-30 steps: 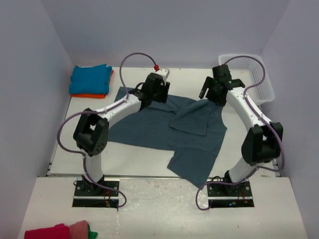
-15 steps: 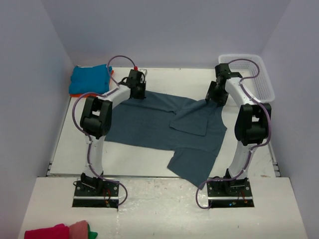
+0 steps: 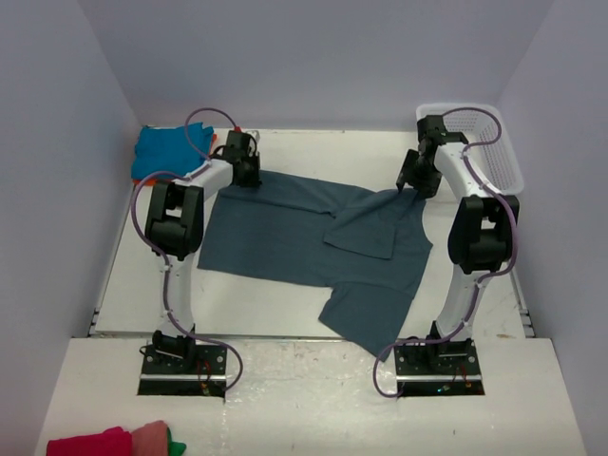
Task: Fold and stack the t-shirts
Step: Fold the flattened tshirt in 1/3 of the way
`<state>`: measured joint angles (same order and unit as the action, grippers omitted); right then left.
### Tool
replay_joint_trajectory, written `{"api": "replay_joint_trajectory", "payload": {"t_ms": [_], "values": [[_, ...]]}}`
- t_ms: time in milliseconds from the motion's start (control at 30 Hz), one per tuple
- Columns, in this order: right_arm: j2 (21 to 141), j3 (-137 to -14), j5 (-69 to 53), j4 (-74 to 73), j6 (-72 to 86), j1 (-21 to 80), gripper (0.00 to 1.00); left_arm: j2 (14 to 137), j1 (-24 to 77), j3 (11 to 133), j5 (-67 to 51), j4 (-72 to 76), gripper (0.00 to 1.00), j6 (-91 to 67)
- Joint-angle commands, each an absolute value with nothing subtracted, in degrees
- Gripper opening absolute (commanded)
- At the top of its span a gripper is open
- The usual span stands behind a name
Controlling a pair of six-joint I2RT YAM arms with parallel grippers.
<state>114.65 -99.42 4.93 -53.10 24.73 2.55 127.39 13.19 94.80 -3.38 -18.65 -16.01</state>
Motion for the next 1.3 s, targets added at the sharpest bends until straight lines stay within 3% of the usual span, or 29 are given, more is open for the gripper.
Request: {"api": "replay_joint_trajectory", "payload": {"t_ms": [0,200,400,767,1100,1267], "values": [[116.0,-102.0,3.4,-54.8,22.9,1.9,0.61,128.1,12.0,95.7,-4.2,-19.3,0.00,-16.9],[118.0,-103.3,2.3,-55.6,21.7,1.4,0.74,129.0,10.4,96.1,-4.3,-19.7,0.00,-17.1],[120.0,-104.4,1.2,-55.5,21.2,1.3,0.73,129.6,9.0,96.6,-4.7,-19.9,0.00,-17.1],[127.7,-111.8,-3.0,-54.5,21.1,1.3,0.52,128.2,7.6,94.7,-5.3,-18.9,0.00,-16.7],[133.3,-118.5,-3.5,-55.5,19.7,1.1,0.48,127.7,7.5,94.6,-6.4,-18.7,0.00,-16.3],[134.3,-120.1,-4.8,-55.7,20.1,0.8,0.38,127.4,7.5,94.0,-7.4,-17.9,0.00,-16.4]]}}
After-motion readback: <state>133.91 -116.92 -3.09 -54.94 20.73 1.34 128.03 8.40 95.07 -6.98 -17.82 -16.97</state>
